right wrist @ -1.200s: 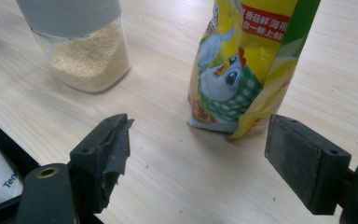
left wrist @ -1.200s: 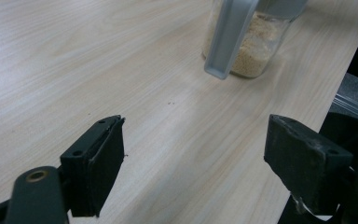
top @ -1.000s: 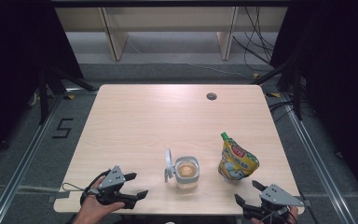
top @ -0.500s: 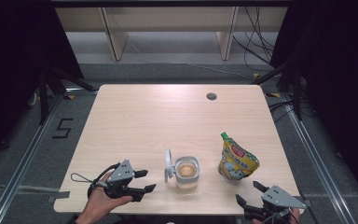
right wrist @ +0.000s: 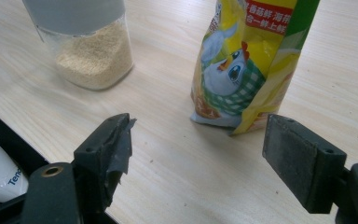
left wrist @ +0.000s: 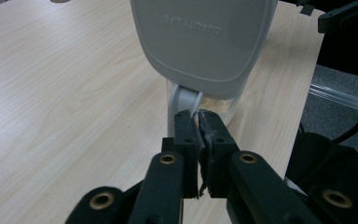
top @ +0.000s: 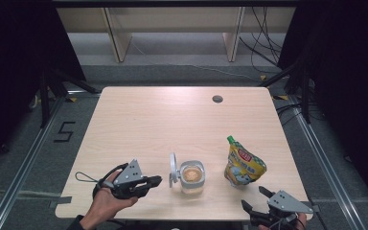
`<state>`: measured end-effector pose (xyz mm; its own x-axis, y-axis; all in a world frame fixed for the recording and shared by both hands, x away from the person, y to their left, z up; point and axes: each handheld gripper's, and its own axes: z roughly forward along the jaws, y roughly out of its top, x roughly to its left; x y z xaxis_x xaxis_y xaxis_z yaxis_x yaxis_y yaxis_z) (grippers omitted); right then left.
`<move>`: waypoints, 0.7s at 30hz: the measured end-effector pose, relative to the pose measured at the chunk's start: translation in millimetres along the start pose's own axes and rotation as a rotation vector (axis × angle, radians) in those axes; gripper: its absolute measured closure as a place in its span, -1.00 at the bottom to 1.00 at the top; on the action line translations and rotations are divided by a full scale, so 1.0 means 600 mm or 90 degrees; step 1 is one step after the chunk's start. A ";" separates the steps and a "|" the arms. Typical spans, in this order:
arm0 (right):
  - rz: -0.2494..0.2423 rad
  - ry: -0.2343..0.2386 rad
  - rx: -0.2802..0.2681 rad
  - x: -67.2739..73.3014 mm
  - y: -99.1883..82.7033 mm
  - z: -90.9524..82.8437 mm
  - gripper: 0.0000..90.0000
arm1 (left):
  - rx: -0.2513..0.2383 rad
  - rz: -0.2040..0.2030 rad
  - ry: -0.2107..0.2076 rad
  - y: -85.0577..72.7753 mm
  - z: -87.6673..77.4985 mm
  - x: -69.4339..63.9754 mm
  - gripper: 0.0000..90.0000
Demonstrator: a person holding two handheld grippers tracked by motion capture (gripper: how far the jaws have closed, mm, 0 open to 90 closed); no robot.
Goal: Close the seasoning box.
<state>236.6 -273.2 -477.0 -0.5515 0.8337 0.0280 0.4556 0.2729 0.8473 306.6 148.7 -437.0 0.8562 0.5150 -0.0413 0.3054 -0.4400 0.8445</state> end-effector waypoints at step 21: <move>0.008 -0.005 0.006 0.004 0.000 0.000 -0.44 | -0.017 0.066 -0.008 0.049 0.022 0.003 0.98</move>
<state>234.9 -271.2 -476.9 -0.5406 0.8406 0.0341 0.4684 0.2671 0.8422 322.7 127.0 -419.4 0.8879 0.4583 0.0403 0.2043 -0.4711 0.8581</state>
